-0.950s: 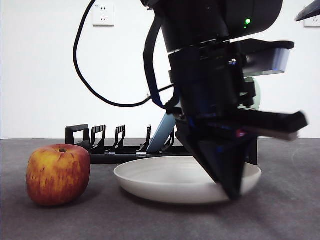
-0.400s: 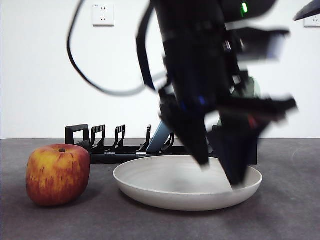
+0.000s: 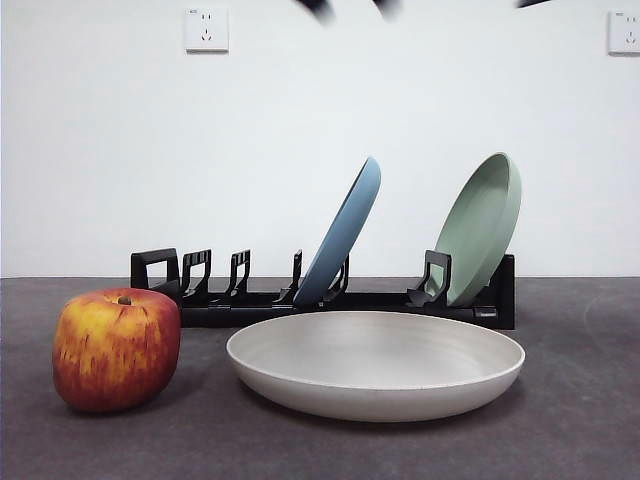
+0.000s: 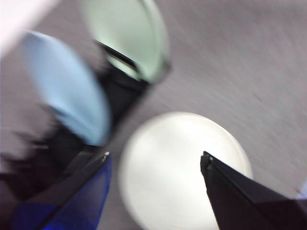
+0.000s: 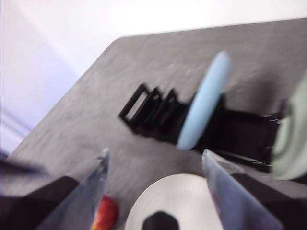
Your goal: Take the yellow plate from the plate rack,put the plate on the table,take the apple from the table,put the apple in the plate
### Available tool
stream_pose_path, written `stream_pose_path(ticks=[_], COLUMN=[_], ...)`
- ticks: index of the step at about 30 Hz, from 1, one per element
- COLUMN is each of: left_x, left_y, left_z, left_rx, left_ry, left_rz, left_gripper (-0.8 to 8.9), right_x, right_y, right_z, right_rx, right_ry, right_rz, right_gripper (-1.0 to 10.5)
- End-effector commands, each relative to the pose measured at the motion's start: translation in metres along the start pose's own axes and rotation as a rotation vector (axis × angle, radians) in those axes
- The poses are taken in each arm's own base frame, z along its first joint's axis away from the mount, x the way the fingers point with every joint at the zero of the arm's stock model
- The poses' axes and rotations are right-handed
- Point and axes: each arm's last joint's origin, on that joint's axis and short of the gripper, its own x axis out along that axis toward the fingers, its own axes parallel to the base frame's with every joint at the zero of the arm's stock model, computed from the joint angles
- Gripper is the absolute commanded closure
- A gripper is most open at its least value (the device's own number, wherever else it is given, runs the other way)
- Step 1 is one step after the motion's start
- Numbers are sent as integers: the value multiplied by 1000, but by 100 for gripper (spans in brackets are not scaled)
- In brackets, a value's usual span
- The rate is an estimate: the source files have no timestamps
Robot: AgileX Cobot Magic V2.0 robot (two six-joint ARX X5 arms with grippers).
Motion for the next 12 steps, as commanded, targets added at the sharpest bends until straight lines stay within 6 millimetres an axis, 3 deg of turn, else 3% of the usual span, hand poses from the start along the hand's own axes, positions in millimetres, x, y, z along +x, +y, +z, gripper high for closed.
stream_pose_path(ticks=[1, 6, 12], left_x=[-35, -94, -146], left_y=[25, 66, 99], left_z=[-1, -16, -47], left_rx=[-69, -170, -263], left_ry=[-78, -177, -212], left_rz=[107, 267, 387], left_gripper=[498, 499, 499], right_x=[16, 51, 94], right_y=[9, 33, 71], right_z=[-2, -9, -22], right_rx=[-41, -88, -206], right_ry=[48, 159, 338], right_rz=[49, 159, 208], right_gripper=[494, 473, 471])
